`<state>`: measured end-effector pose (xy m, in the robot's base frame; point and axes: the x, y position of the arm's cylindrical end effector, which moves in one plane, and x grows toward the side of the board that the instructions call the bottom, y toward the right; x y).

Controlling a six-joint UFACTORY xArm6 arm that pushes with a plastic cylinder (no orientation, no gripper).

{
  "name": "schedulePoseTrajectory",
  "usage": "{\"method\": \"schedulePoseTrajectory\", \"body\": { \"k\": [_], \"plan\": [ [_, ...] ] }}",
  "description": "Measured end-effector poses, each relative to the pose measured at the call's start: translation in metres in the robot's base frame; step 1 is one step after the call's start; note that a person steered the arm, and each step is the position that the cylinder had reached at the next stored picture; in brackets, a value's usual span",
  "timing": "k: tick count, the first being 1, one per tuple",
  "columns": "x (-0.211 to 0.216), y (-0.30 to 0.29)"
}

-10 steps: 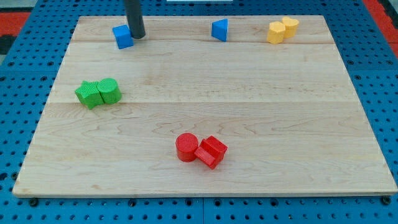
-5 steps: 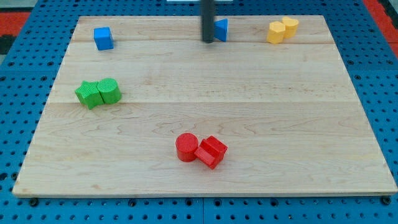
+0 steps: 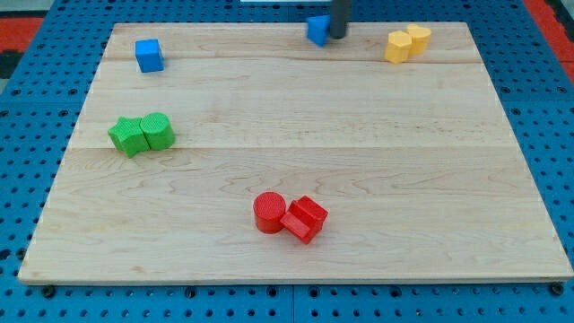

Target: Place the triangle into the blue cube

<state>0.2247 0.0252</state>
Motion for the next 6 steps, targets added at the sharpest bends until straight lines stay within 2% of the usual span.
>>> {"method": "schedulePoseTrajectory", "body": {
  "k": [1,2,3,4,5,6],
  "plan": [
    [0.022,-0.053],
    [0.021,0.025],
    [-0.020,0.016],
    [-0.029,-0.052],
    [-0.001,-0.132],
    [0.007,-0.189]
  ]
}}
